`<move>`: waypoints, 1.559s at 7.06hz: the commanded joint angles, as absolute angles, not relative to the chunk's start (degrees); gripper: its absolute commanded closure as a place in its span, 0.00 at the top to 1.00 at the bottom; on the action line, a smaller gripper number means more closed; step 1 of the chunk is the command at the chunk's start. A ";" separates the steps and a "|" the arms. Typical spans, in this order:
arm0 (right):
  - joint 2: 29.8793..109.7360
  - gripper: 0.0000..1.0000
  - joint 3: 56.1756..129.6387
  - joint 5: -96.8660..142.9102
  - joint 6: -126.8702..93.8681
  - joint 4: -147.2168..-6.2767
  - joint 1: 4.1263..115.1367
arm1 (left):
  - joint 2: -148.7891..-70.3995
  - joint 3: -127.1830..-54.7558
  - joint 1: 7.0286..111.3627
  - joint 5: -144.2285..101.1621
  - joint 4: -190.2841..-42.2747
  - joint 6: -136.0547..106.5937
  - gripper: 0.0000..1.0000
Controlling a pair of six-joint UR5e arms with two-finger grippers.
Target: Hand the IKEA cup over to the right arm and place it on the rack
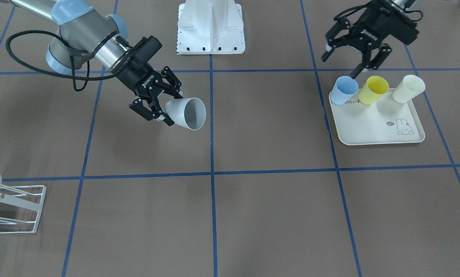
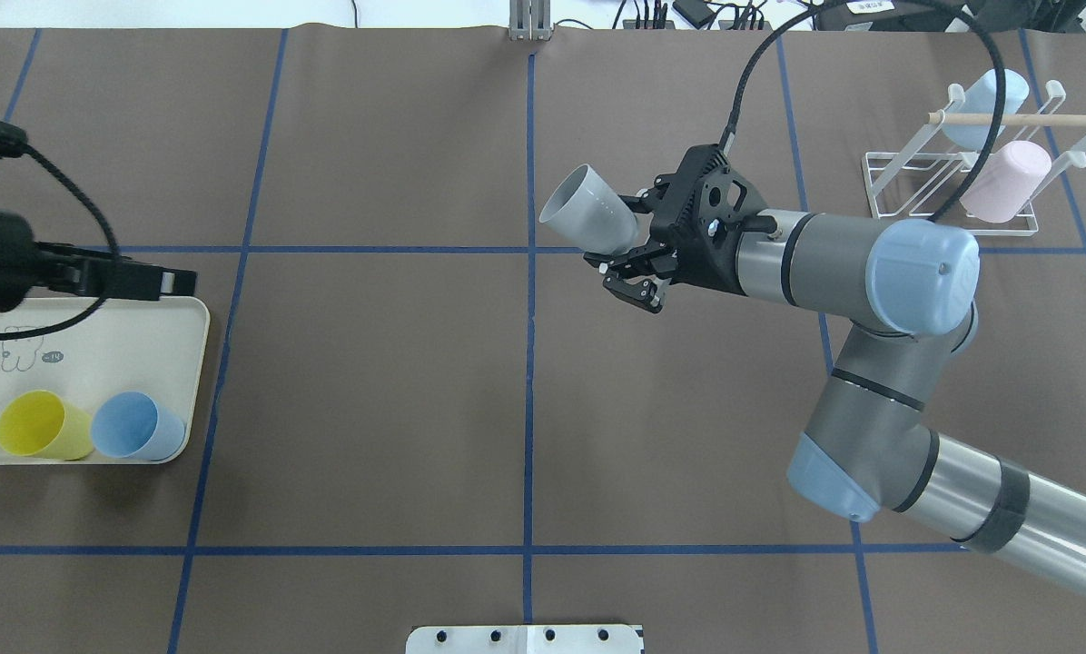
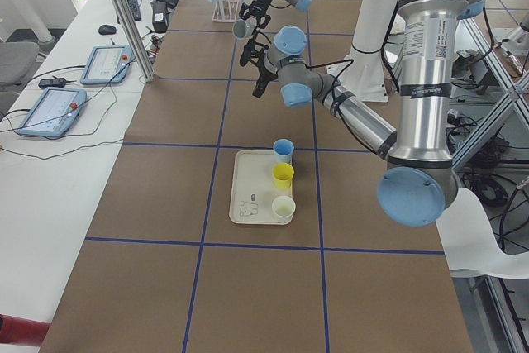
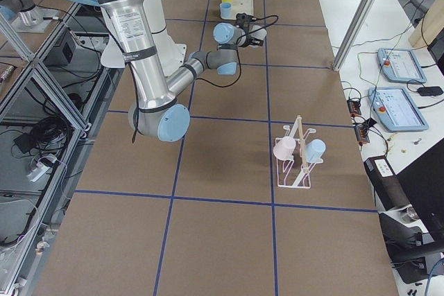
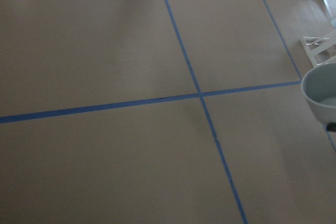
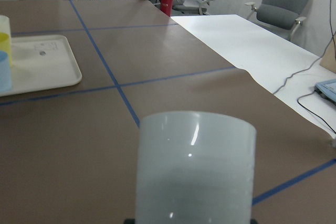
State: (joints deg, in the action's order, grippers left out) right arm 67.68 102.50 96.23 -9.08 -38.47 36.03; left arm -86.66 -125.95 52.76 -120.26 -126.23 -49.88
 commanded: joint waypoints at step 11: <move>76.38 0.00 98.15 87.10 86.10 -69.42 71.89 | -72.86 -120.32 75.85 -130.87 -126.47 -10.90 1.00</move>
